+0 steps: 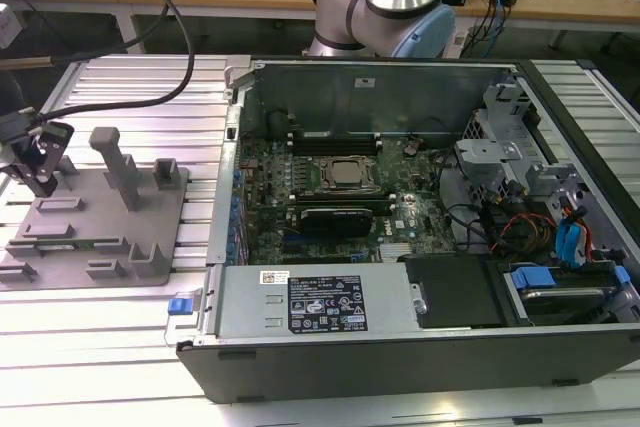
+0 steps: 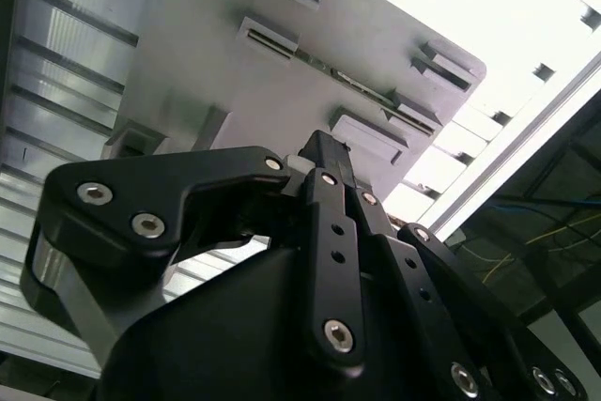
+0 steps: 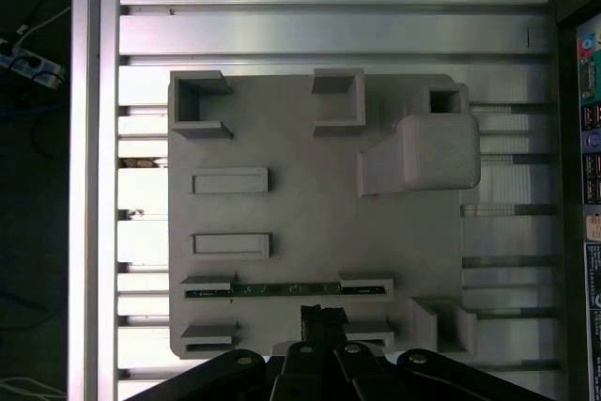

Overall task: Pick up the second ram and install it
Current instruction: 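Pick up the second ram and move it above second insertion slot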

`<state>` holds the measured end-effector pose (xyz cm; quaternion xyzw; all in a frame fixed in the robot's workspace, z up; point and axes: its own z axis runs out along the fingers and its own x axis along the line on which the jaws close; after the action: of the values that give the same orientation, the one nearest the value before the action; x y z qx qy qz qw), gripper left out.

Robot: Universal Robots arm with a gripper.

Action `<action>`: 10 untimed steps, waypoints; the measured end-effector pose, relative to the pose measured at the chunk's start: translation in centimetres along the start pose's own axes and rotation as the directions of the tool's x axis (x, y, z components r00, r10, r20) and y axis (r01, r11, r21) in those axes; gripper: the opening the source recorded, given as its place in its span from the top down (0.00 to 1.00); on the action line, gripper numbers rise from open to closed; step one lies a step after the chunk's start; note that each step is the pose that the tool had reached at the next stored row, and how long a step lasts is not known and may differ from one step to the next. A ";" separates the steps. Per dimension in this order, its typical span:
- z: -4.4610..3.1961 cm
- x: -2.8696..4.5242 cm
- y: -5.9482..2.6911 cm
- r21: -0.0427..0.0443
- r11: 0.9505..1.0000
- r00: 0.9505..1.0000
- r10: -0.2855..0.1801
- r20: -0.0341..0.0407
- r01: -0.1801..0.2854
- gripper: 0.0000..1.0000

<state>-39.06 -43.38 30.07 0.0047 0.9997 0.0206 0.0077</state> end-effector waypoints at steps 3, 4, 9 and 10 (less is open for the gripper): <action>0.01 0.00 0.00 0.000 1.000 1.000 0.000 0.000 0.000 0.92; 0.02 0.00 0.00 0.000 1.000 1.000 -0.001 0.000 0.001 0.92; 0.11 0.02 -0.01 0.005 0.992 0.992 -0.124 -0.005 0.124 0.92; 0.12 0.01 -0.01 0.006 0.988 0.988 -0.152 -0.007 0.152 0.92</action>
<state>-39.07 -43.38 29.96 -0.0714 0.9973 0.0166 0.0061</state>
